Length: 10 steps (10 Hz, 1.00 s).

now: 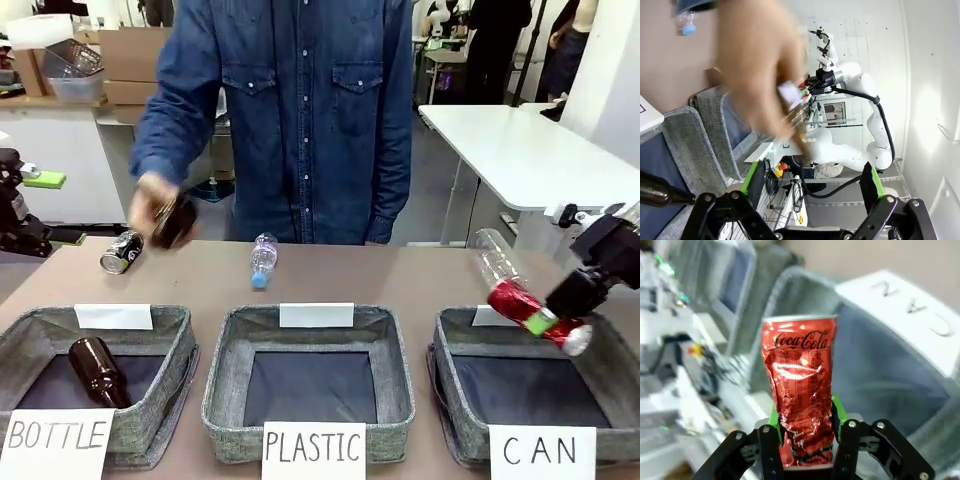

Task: Sort the can waste into the basket.
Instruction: Pick up the can waste from the table and place it in the right Fabric basket.

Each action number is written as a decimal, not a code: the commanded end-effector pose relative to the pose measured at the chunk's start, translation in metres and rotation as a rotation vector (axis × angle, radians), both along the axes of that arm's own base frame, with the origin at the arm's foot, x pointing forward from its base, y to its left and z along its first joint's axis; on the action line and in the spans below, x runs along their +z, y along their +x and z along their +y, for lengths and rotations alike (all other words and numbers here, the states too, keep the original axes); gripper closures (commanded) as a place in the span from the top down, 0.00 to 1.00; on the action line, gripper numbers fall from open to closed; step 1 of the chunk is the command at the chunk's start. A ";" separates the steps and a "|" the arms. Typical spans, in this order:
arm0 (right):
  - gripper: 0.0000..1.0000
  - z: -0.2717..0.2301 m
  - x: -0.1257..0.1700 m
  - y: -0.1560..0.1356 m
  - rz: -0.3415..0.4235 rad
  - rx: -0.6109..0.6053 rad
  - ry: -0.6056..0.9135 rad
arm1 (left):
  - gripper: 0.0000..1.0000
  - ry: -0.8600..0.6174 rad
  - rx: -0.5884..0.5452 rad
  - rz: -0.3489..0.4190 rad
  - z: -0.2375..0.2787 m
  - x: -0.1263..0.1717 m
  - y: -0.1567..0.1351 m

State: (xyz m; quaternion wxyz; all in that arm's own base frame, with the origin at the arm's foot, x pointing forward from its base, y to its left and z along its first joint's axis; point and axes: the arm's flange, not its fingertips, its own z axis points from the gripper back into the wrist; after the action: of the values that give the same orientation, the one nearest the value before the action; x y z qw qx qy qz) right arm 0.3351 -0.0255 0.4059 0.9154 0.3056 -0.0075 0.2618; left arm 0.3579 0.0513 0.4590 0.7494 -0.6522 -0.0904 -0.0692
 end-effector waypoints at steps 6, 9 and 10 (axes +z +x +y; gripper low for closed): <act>0.00 0.015 0.003 -0.039 -0.332 0.341 -0.134 | 1.00 -0.015 -0.007 -0.023 -0.001 0.002 -0.001; 0.00 0.017 0.002 -0.043 -0.315 0.400 -0.160 | 1.00 -0.015 -0.007 -0.023 -0.001 0.002 -0.001; 0.00 0.017 0.001 -0.043 -0.311 0.403 -0.170 | 1.00 -0.015 -0.007 -0.023 -0.001 0.002 -0.001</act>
State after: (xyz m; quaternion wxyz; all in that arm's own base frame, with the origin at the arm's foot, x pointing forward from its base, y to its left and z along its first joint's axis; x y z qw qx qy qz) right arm 0.3334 -0.0108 0.4403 0.8616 0.1913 -0.0665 0.4654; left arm 0.3579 0.0513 0.4589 0.7494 -0.6522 -0.0903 -0.0692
